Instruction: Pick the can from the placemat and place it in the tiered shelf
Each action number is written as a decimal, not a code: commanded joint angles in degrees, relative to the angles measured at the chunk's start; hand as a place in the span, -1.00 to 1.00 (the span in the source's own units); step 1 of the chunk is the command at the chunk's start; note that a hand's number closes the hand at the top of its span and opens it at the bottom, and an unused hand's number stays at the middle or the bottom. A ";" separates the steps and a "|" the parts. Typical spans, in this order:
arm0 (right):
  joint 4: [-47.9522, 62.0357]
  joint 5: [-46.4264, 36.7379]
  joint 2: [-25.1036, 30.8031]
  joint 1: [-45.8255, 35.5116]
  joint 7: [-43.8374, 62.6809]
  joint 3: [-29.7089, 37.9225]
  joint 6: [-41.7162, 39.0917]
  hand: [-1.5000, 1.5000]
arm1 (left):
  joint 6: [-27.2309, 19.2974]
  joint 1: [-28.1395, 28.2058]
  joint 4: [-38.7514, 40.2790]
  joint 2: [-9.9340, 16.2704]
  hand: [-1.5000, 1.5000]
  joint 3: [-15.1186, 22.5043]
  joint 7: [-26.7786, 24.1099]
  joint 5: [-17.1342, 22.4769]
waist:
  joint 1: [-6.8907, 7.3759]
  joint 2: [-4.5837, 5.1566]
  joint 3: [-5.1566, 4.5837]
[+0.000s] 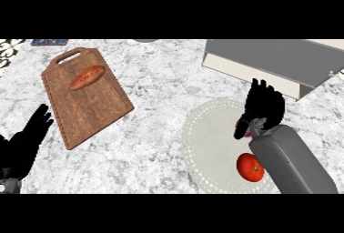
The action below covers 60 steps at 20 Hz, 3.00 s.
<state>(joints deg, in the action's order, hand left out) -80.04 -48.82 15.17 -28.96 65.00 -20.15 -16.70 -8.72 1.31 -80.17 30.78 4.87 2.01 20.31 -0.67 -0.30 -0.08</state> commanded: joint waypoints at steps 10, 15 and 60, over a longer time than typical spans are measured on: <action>1.86 -6.25 -2.00 3.27 3.13 4.40 -4.74 -1.00 | 3.97 -0.33 1.12 -0.73 0.00 -2.70 -0.11 -0.97 | 0.83 0.31 0.07; 5.31 -8.64 -3.73 3.73 -0.17 6.86 -3.13 -1.00 | 2.48 0.73 -0.93 -2.60 0.00 -2.27 1.68 -3.43 | 1.02 0.31 0.09; -35.00 0.59 -15.13 -11.76 -5.70 18.32 -9.19 1.00 | 7.75 -1.75 2.11 -9.05 0.00 -9.15 1.83 -9.95 | 0.10 0.04 0.06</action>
<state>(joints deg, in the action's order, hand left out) -108.00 -51.75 0.60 -38.59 53.35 -5.27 -22.84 -1.40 0.79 -79.67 21.99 -3.85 3.84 10.45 -0.24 -0.28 -0.02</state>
